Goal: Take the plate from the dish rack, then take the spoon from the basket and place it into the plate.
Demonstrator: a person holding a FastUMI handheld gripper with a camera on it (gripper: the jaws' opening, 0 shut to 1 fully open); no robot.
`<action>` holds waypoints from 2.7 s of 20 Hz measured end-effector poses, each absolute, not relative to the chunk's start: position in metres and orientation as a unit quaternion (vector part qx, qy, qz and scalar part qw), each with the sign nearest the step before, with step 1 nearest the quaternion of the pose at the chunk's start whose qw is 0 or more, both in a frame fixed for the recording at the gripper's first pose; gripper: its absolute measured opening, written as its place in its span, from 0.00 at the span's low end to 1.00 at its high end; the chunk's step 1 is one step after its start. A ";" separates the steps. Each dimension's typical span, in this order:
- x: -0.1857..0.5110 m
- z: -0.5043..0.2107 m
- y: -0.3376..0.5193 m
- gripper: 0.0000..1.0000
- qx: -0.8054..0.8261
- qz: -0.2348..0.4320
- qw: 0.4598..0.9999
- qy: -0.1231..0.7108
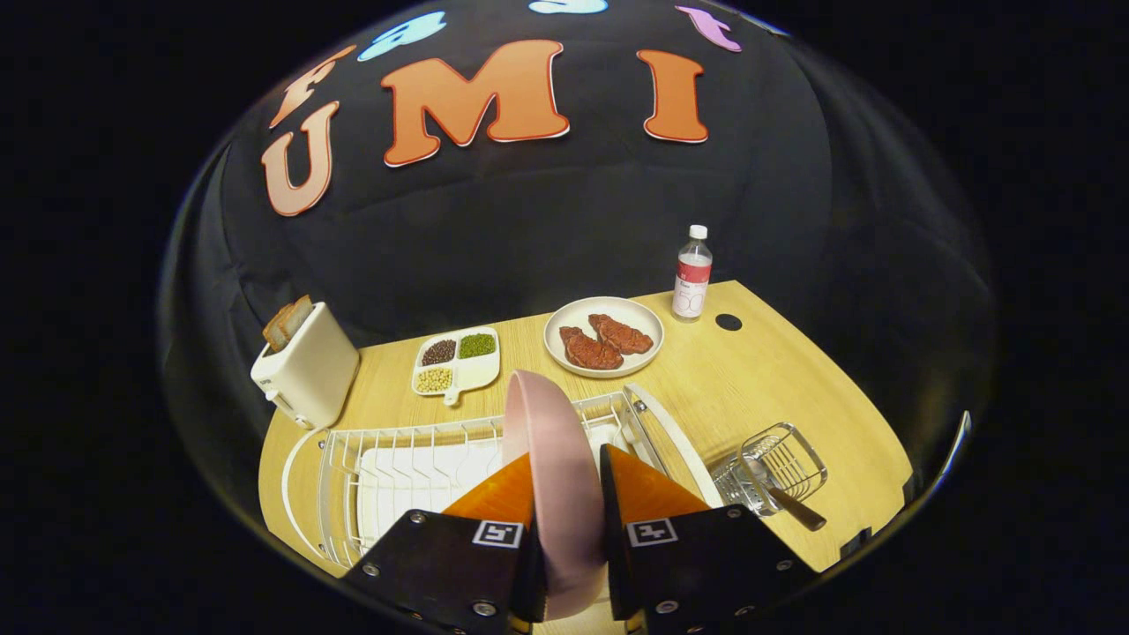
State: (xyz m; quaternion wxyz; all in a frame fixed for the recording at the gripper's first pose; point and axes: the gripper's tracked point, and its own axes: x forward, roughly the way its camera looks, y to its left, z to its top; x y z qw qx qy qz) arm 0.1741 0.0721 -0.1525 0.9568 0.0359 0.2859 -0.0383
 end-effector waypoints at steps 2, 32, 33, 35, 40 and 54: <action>0.176 -0.139 0.072 0.28 0.008 -0.048 0.963 0.265; -0.035 -0.211 0.087 0.25 0.170 -0.008 0.931 0.323; -0.038 -0.218 0.088 0.25 0.178 -0.009 0.928 0.327; -0.041 -0.232 0.088 0.25 0.194 -0.011 0.923 0.332; -0.045 -0.264 0.093 0.25 0.232 -0.010 0.911 0.340; -0.035 -0.322 0.079 0.54 0.152 -0.020 0.906 0.395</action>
